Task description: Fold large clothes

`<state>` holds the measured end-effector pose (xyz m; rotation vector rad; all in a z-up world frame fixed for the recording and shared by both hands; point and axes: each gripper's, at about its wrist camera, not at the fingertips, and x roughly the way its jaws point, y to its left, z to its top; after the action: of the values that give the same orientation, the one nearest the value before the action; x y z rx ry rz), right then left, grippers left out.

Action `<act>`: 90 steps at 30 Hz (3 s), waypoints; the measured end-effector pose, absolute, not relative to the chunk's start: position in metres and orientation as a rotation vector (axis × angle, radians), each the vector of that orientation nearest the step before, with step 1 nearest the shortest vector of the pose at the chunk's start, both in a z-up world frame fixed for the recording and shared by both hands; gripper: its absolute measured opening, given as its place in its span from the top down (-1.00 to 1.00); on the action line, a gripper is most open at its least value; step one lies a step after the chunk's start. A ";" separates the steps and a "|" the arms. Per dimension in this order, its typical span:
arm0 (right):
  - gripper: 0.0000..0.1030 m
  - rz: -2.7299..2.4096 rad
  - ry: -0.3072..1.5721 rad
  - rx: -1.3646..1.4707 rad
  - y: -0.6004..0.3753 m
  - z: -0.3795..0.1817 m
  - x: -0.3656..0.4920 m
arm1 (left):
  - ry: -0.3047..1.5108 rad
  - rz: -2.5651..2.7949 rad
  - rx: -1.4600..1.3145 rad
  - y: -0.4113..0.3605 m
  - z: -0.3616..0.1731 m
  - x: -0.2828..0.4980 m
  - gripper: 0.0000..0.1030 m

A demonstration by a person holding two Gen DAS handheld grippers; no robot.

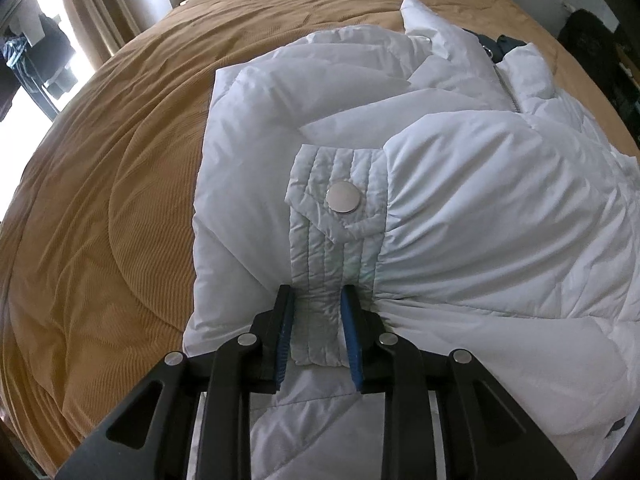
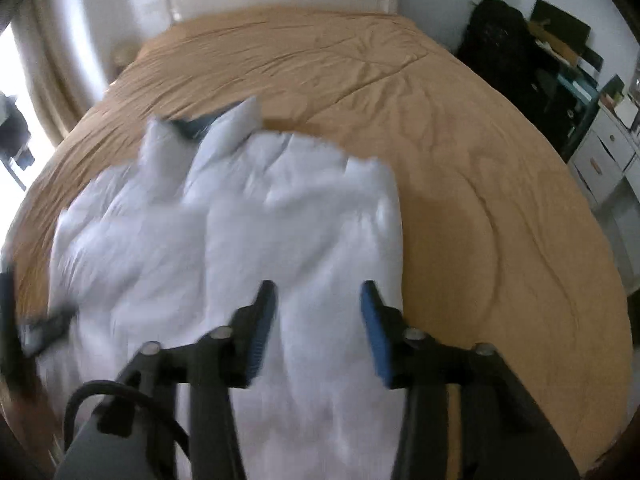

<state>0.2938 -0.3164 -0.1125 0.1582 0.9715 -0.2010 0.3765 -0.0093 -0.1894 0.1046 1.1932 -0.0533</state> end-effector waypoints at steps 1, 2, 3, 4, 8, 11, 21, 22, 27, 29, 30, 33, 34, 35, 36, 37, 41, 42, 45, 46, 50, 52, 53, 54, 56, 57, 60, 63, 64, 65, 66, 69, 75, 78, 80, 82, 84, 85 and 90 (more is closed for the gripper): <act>-0.06 -0.192 0.978 0.156 -0.314 -0.119 0.284 | 1.191 -0.053 0.111 -0.010 -0.189 0.376 0.50; -0.06 -0.187 1.009 0.145 -0.313 -0.131 0.277 | 1.190 -0.050 0.120 -0.011 -0.190 0.376 0.47; -0.06 -0.199 1.071 0.142 -0.317 -0.155 0.273 | 1.193 -0.046 0.119 -0.012 -0.189 0.376 0.46; -0.06 -0.204 1.111 0.150 -0.320 -0.171 0.270 | 1.200 -0.046 0.110 -0.011 -0.187 0.376 0.45; -0.05 -0.198 1.148 0.253 -0.339 -0.210 0.265 | 1.203 0.016 -0.050 0.019 -0.149 0.377 0.51; -0.08 -0.208 1.148 0.271 -0.341 -0.209 0.268 | 1.065 0.020 -0.101 0.025 -0.097 0.368 0.49; -0.09 -0.203 1.107 0.263 -0.334 -0.208 0.255 | 1.078 -0.198 0.178 -0.119 -0.133 0.367 0.20; -0.09 -0.204 1.106 0.262 -0.333 -0.207 0.256 | 1.105 -0.185 0.193 -0.123 -0.147 0.373 0.20; -0.10 -0.194 1.102 0.250 -0.333 -0.205 0.249 | 1.191 -0.178 0.086 -0.102 -0.181 0.404 0.17; -0.10 -0.202 1.092 0.244 -0.332 -0.203 0.246 | 1.219 -0.174 0.012 -0.091 -0.173 0.406 0.17; -0.10 -0.211 1.077 0.242 -0.331 -0.198 0.243 | 1.212 -0.173 -0.016 -0.084 -0.166 0.402 0.20; -0.10 -0.183 0.976 0.276 -0.324 -0.171 0.220 | 1.168 -0.209 -0.056 -0.069 -0.146 0.370 -0.08; -0.11 -0.154 0.946 0.287 -0.319 -0.163 0.212 | 1.157 -0.197 -0.048 -0.064 -0.145 0.357 -0.13; -0.11 -0.133 0.932 0.283 -0.313 -0.157 0.206 | 1.157 -0.176 -0.034 -0.058 -0.149 0.346 -0.18; -0.11 -0.116 0.938 0.277 -0.307 -0.156 0.203 | 1.172 -0.162 -0.018 -0.054 -0.156 0.338 -0.17; -0.11 -0.100 0.963 0.277 -0.302 -0.160 0.204 | 1.189 -0.156 -0.013 -0.052 -0.163 0.333 -0.17; -0.08 -0.127 1.070 0.258 -0.303 -0.193 0.215 | 1.229 -0.117 -0.018 -0.039 -0.179 0.327 -0.21; -0.07 -0.135 1.086 0.279 -0.308 -0.195 0.216 | 1.240 -0.116 -0.033 -0.035 -0.175 0.327 -0.20; -0.12 -0.162 1.076 0.281 -0.317 -0.174 0.209 | 1.225 -0.151 -0.091 -0.014 -0.149 0.317 -0.26; -0.33 -0.179 1.054 0.273 -0.324 -0.163 0.203 | 1.202 -0.157 -0.080 -0.006 -0.140 0.311 -0.36; -0.73 -0.218 1.072 0.219 -0.356 -0.151 0.188 | 1.146 -0.140 0.083 0.027 -0.122 0.280 -0.68; -0.73 -0.183 1.148 0.204 -0.367 -0.157 0.184 | 1.183 -0.150 0.143 0.042 -0.127 0.267 -0.68; -0.73 -0.164 1.188 0.203 -0.370 -0.163 0.181 | 1.212 -0.158 0.158 0.050 -0.131 0.263 -0.68; -0.73 -0.137 1.219 0.205 -0.372 -0.168 0.177 | 1.243 -0.161 0.163 0.061 -0.136 0.256 -0.68; -0.73 -0.092 1.275 0.207 -0.373 -0.180 0.164 | 1.274 -0.169 0.135 0.079 -0.144 0.245 -0.68; -0.73 -0.074 1.296 0.211 -0.372 -0.184 0.158 | 1.298 -0.172 0.111 0.086 -0.150 0.243 -0.68; -0.61 -0.023 1.338 0.266 -0.372 -0.197 0.142 | 1.406 -0.204 -0.004 0.106 -0.177 0.233 -0.45; 0.32 -0.041 1.348 0.330 -0.377 -0.199 0.135 | 1.427 -0.189 -0.036 0.110 -0.183 0.227 0.15; 0.54 -0.042 1.341 0.357 -0.380 -0.195 0.132 | 1.411 -0.182 -0.013 0.107 -0.177 0.226 0.32; 0.58 -0.047 1.332 0.376 -0.383 -0.188 0.132 | 1.388 -0.163 0.006 0.105 -0.168 0.223 0.45; 0.61 -0.060 1.314 0.382 -0.387 -0.176 0.131 | 1.364 -0.154 0.013 0.105 -0.159 0.221 0.47; 0.62 -0.071 1.277 0.414 -0.396 -0.157 0.124 | 1.332 -0.144 -0.012 0.113 -0.151 0.217 0.47; 0.32 -0.115 1.368 0.375 -0.390 -0.202 0.127 | 1.368 -0.132 -0.115 0.133 -0.177 0.210 0.20; -0.26 -0.104 1.339 0.407 -0.392 -0.185 0.111 | 1.348 -0.118 -0.135 0.145 -0.155 0.194 -0.45; -0.57 -0.070 1.320 0.430 -0.389 -0.174 0.097 | 1.334 -0.144 -0.153 0.155 -0.145 0.172 -0.58; -0.57 -0.038 1.328 0.407 -0.382 -0.171 0.084 | 1.362 -0.193 -0.164 0.158 -0.148 0.151 -0.58; -0.57 -0.034 1.337 0.348 -0.372 -0.173 0.074 | 1.398 -0.201 -0.157 0.156 -0.160 0.135 -0.58; -0.57 -0.036 1.342 0.334 -0.369 -0.175 0.072 | 1.410 -0.184 -0.144 0.154 -0.165 0.129 -0.58; 0.41 -0.092 1.340 0.279 -0.354 -0.179 0.060 | 1.381 -0.057 -0.005 0.142 -0.161 0.104 0.34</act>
<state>0.0600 -0.3542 -0.1788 0.2789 1.3399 -0.0925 0.1041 0.1417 -0.1614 -0.0050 1.3808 -0.0566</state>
